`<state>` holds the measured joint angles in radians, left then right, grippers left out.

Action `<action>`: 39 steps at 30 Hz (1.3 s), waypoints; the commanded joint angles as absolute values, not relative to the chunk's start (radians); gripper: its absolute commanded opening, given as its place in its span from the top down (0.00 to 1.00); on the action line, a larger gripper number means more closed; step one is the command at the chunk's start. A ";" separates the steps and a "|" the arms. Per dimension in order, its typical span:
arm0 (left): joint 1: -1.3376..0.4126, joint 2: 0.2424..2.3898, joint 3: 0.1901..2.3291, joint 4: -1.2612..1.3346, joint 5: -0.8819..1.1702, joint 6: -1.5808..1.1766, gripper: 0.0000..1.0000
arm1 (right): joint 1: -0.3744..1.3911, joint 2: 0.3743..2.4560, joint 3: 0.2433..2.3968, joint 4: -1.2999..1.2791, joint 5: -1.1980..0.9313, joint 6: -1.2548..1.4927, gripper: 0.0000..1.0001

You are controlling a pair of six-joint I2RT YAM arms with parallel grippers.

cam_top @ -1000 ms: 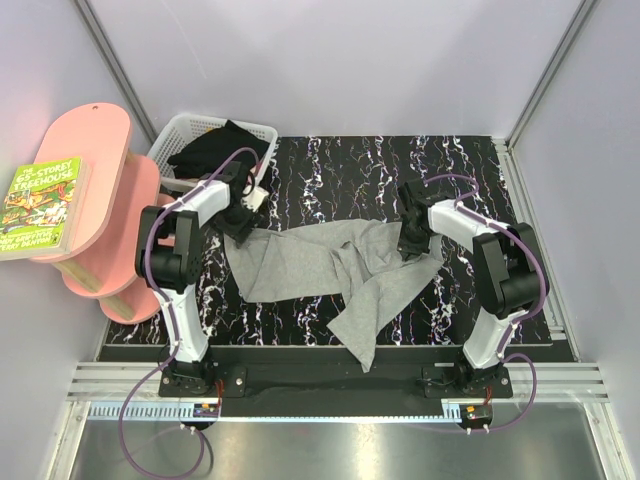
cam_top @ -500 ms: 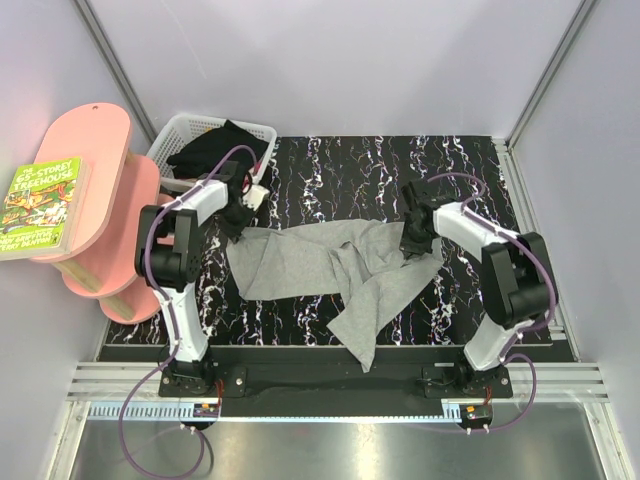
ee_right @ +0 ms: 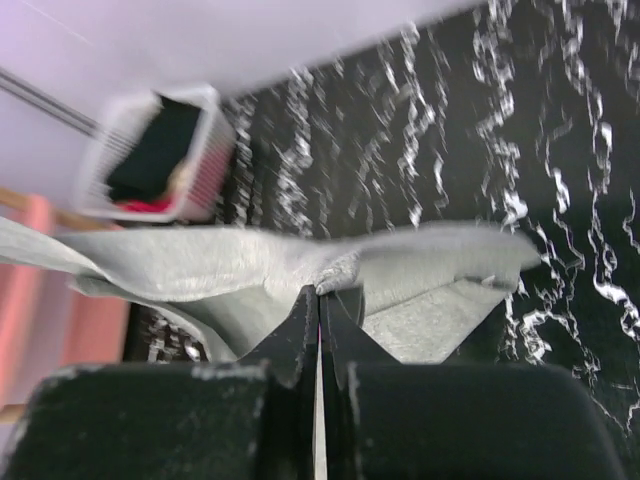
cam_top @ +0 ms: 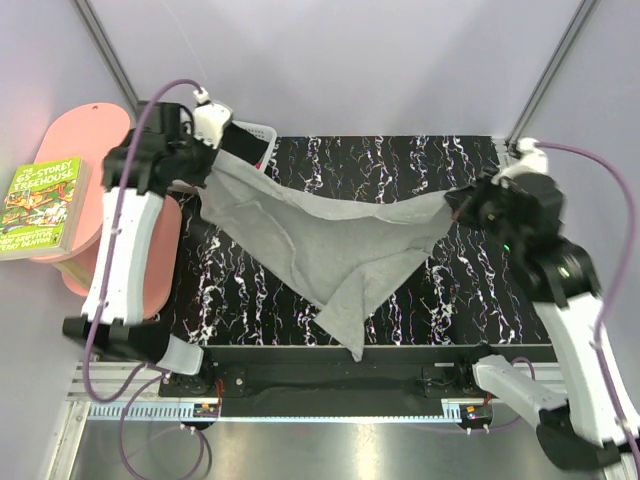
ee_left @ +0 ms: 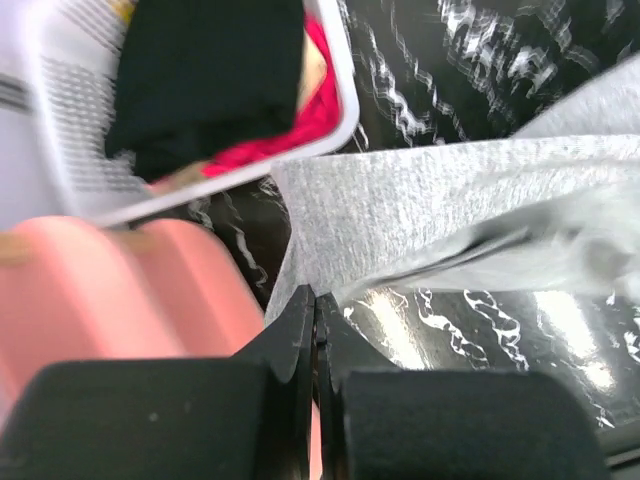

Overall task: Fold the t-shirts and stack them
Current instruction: Flatten out the tshirt

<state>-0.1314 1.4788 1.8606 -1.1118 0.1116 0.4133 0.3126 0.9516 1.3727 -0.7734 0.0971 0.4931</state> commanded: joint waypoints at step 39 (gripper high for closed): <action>-0.253 1.761 1.854 -1.072 0.150 0.489 1.00 | 0.165 1.478 2.089 -0.976 0.543 0.336 1.00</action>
